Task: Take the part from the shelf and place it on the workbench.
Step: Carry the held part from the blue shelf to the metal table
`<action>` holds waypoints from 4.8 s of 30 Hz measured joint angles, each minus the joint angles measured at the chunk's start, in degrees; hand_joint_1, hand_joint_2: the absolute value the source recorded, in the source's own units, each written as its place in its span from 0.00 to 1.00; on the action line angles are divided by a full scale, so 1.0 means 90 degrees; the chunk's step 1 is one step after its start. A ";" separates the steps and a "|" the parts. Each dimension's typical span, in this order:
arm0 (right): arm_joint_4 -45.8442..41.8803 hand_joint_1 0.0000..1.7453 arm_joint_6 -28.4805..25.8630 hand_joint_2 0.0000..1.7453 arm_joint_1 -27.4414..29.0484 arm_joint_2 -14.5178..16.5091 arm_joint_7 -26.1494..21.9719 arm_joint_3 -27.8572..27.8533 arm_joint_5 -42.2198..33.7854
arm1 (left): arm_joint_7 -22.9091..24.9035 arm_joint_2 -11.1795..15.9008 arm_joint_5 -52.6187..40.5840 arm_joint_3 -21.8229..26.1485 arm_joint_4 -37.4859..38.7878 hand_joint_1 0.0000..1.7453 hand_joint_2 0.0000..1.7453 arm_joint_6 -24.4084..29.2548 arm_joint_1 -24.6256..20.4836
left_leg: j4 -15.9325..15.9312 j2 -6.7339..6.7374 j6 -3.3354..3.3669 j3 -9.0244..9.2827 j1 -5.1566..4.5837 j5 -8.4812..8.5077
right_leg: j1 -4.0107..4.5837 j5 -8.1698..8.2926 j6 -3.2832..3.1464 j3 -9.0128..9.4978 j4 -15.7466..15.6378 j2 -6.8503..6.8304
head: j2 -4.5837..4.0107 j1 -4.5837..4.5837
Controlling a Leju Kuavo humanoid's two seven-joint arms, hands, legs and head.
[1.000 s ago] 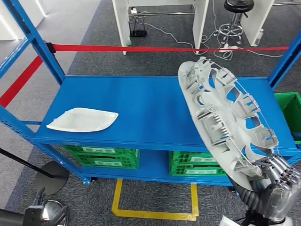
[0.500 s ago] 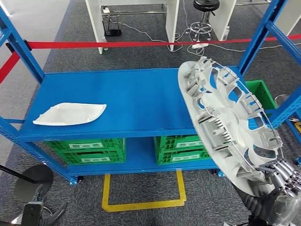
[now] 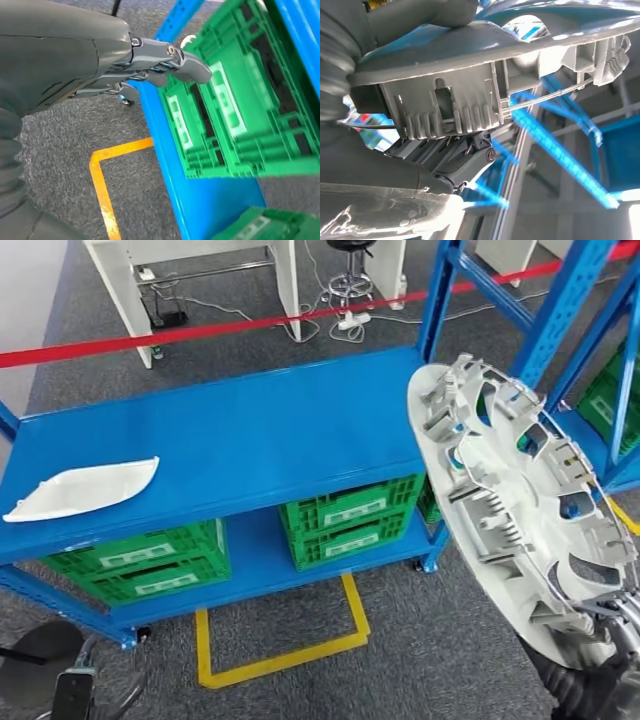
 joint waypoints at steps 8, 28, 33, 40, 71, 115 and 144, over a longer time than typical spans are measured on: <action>-0.0106 1.00 0.0000 1.00 0.0085 0.0038 0.0002 -0.0097 0.0058 | 0.0074 0.0013 0.0017 0.0005 0.0093 0.00 1.00 0.0093 -0.0042 | 0.0121 -0.0675 0.0072 0.0644 0.0033 -0.0339 | -0.0025 0.0532 0.0031 -0.0627 0.0021 0.0655 | 0.0000 -0.0012; -0.0354 1.00 0.0000 1.00 0.0350 0.0206 -0.0001 -0.0217 0.0251 | 0.0202 0.0039 0.0066 0.0027 0.0265 0.00 1.00 0.0198 -0.0163 | -0.0487 0.0309 0.0181 0.0076 -0.0052 0.0619 | 0.0002 -0.0329 0.0284 0.0293 0.0265 -0.0131 | 0.0000 0.0025; -0.0462 1.00 0.0000 1.00 0.0399 0.0302 0.0001 -0.0289 0.0373 | 0.0219 0.0061 0.0159 0.0031 0.0332 0.00 1.00 0.0103 -0.0181 | 0.0447 -0.0281 -0.0021 -0.0226 0.0014 -0.0398 | 0.0019 -0.0056 -0.0007 0.0265 -0.0236 0.0061 | 0.0000 0.0008; -0.0571 1.00 0.0000 1.00 0.0448 0.0385 0.0001 -0.0353 0.0580 | 0.0247 0.0066 0.0230 0.0034 0.0399 0.00 1.00 0.0032 -0.0206 | 0.0104 -0.0748 0.0101 0.0787 0.0024 -0.0280 | 0.0020 0.0539 0.0055 -0.0529 -0.0089 0.0634 | 0.0000 -0.0002; -0.0970 1.00 0.0000 1.00 0.0581 0.0573 -0.0001 -0.0556 0.0817 | 0.0333 0.0149 0.0410 -0.0161 0.0769 0.00 1.00 -0.0157 -0.0388 | -0.0104 -0.0805 0.0251 0.0322 -0.0049 0.0295 | 0.0096 -0.0050 -0.0067 0.0283 -0.0179 0.0677 | 0.0000 0.0030; -0.1269 1.00 -0.0007 1.00 0.0606 0.0852 -0.0002 -0.0928 0.0947 | 0.0364 0.0350 0.0678 -0.0760 0.1121 0.00 1.00 0.0080 -0.0719 | -0.0686 -0.0115 0.0293 0.0210 -0.0122 0.0463 | -0.0162 0.0066 0.0643 -0.1008 0.0878 0.0027 | 0.0000 0.0004; -0.1292 1.00 -0.0007 1.00 0.0545 0.0865 -0.0005 -0.1009 0.1067 | 0.0361 0.0428 0.0906 -0.0905 0.1206 0.00 1.00 0.0203 -0.0675 | -0.0508 -0.0172 0.0235 0.0194 -0.0055 0.0340 | -0.0071 -0.0365 0.0329 -0.1283 0.1700 0.0169 | 0.0000 -0.0003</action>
